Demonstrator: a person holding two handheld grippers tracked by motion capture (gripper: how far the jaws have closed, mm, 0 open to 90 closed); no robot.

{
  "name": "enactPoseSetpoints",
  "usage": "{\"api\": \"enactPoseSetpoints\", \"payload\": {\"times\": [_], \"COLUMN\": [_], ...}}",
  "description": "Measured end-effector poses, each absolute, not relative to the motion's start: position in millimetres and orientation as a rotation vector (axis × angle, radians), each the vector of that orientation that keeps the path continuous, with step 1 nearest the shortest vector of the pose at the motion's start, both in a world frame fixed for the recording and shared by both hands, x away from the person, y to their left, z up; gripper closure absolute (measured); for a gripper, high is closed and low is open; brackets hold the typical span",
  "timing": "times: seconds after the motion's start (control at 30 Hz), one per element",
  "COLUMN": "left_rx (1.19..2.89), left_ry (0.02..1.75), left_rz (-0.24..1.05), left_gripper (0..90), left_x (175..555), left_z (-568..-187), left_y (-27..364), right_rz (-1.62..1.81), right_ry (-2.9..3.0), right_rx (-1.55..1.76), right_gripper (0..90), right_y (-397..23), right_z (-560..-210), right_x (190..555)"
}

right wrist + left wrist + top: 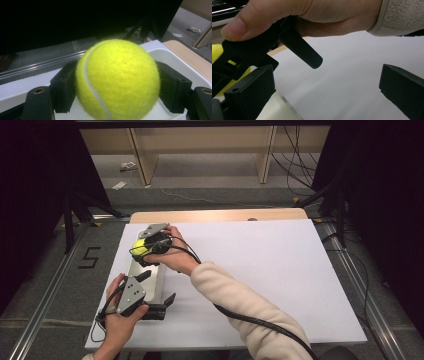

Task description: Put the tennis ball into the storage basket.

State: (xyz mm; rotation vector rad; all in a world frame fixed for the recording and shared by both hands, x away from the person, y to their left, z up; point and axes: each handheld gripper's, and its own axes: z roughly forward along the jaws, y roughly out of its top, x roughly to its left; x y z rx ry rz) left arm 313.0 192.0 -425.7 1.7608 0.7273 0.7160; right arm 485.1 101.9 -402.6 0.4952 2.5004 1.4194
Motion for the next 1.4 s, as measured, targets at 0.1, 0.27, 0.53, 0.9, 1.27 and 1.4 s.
{"api": "enactPoseSetpoints", "payload": {"times": [0.1, 0.27, 0.53, 0.9, 1.27, 1.4], "left_rx": [1.761, 1.762, 1.762, 1.762, 1.762, 1.762], "left_ry": [0.727, 0.727, 0.726, 0.726, 0.726, 0.725], "left_rz": [0.716, 0.715, 0.716, 0.716, 0.716, 0.715], "left_gripper": [0.0, 0.0, 0.0, 0.0, 0.0, 0.0], "left_x": [313, 313, 313, 313, 313, 313], "left_z": [-426, -426, -426, -426, -426, -426], "left_y": [192, 192, 192, 192, 192, 192], "right_rz": [1.417, 1.411, 1.401, 1.398, 1.382, 1.379], "right_ry": [2.502, 2.508, 2.522, 2.527, 2.538, 2.541], "right_rx": [0.497, 0.496, 0.496, 0.5, 0.506, 0.51], "right_gripper": [26.5, 26.5, 26.5, 26.5, 26.5, 26.4], "right_y": [102, 103, 105, 107, 108, 108], "right_z": [-403, -404, -406, -410, -415, -417], "right_x": [486, 486, 486, 487, 488, 489]}}
